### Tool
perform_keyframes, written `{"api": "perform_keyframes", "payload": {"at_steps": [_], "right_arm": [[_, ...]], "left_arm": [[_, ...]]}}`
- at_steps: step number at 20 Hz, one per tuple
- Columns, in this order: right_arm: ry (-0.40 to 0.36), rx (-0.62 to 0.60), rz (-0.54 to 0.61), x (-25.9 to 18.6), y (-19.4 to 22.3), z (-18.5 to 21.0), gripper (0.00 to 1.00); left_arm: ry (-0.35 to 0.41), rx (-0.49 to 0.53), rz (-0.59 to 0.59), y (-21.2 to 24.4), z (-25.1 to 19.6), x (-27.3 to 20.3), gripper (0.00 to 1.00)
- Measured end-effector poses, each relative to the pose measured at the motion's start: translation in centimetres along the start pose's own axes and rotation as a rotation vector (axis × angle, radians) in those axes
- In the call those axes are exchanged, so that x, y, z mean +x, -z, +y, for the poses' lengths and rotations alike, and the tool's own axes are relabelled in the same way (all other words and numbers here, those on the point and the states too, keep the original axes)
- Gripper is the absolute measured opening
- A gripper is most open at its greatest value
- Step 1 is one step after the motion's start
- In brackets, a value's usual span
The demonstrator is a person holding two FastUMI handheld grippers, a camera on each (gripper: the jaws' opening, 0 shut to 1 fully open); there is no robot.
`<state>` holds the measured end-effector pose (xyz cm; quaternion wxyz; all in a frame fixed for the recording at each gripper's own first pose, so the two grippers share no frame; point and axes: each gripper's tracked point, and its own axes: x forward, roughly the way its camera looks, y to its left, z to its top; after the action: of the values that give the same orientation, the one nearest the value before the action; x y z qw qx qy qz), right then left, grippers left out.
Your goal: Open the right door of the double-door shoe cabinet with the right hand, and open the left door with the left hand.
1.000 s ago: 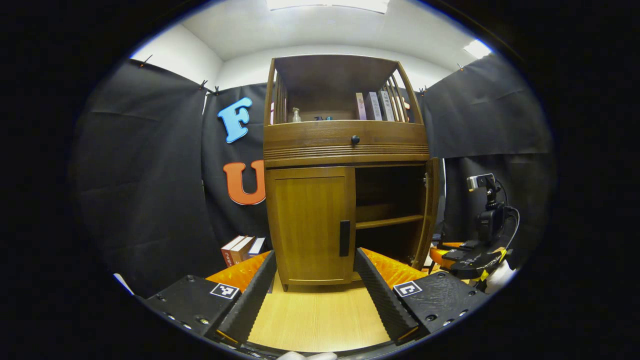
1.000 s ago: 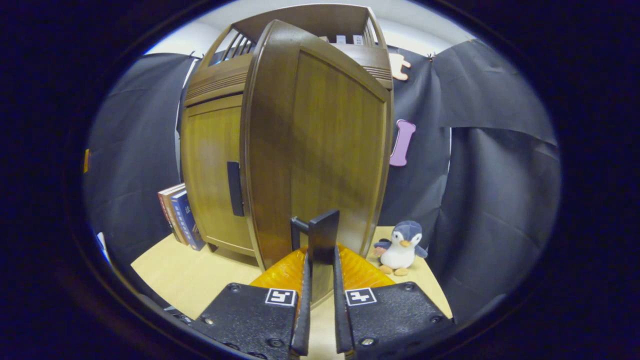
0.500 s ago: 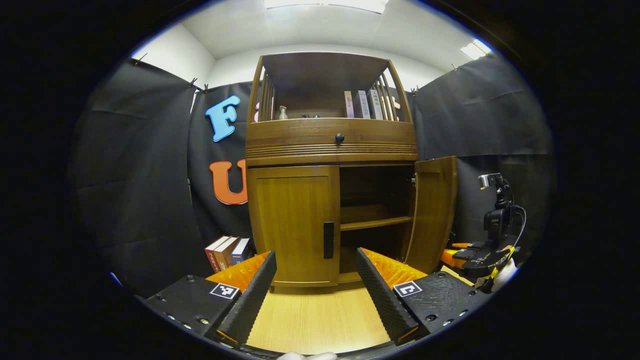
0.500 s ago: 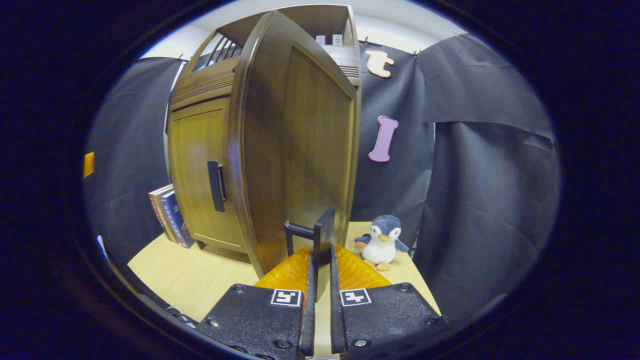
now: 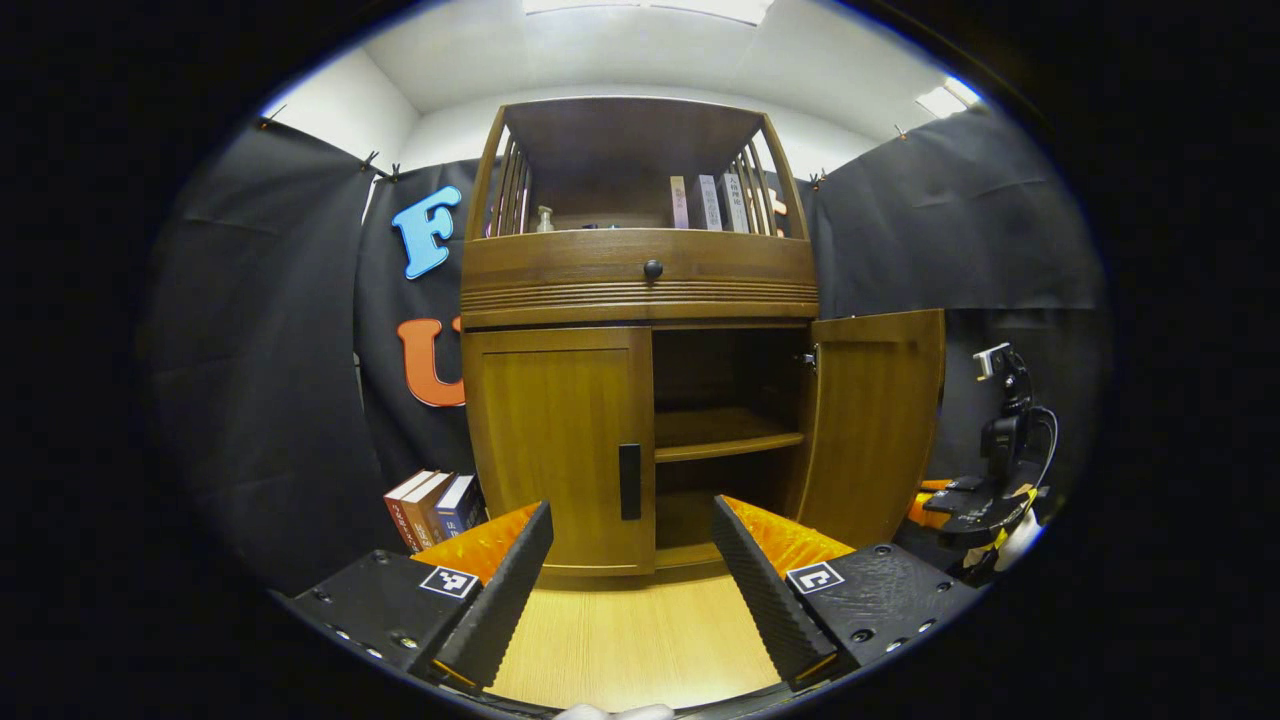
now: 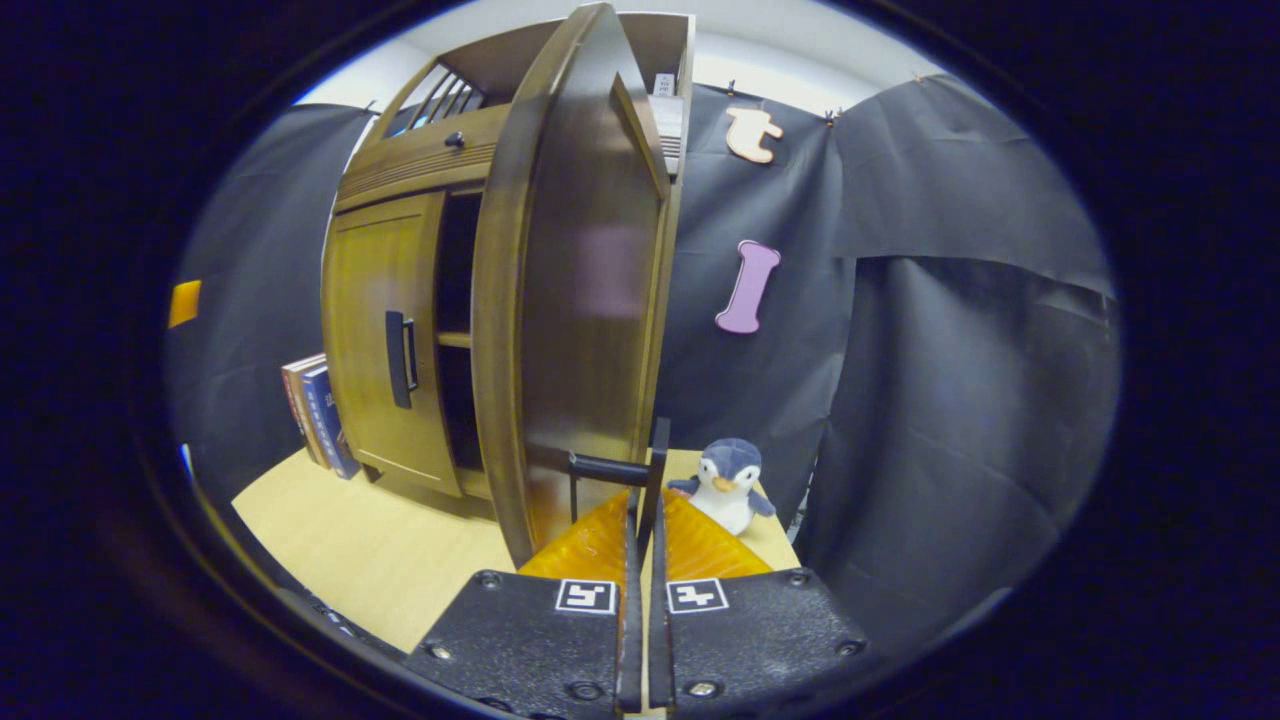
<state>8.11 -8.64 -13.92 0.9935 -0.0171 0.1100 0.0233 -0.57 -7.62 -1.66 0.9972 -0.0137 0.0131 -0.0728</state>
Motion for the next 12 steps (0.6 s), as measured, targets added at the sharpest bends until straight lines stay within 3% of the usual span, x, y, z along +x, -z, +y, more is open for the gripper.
{"api": "perform_keyframes", "payload": {"at_steps": [1,2,3,7,12], "right_arm": [[-0.009,-0.008,0.0,0.0,0.1,-0.4,0.05],[-0.019,-0.012,0.0,0.0,0.1,-0.8,0.06],[-0.027,-0.01,0.001,-0.1,0.0,-1.3,0.06],[-0.064,-0.006,0.002,0.0,0.0,-2.6,0.05],[-0.116,0.03,0.012,0.3,0.0,-4.7,0.05]], "left_arm": [[0.001,-0.003,0.001,0.0,-0.3,0.2,0.96],[0.002,-0.006,0.0,-0.1,-0.6,0.3,1.0],[0.002,-0.007,0.001,-0.1,-0.8,0.4,0.96],[-0.003,-0.003,0.006,0.1,-1.3,1.0,1.0],[-0.006,-0.001,0.008,-0.1,-2.1,1.3,0.96]]}}
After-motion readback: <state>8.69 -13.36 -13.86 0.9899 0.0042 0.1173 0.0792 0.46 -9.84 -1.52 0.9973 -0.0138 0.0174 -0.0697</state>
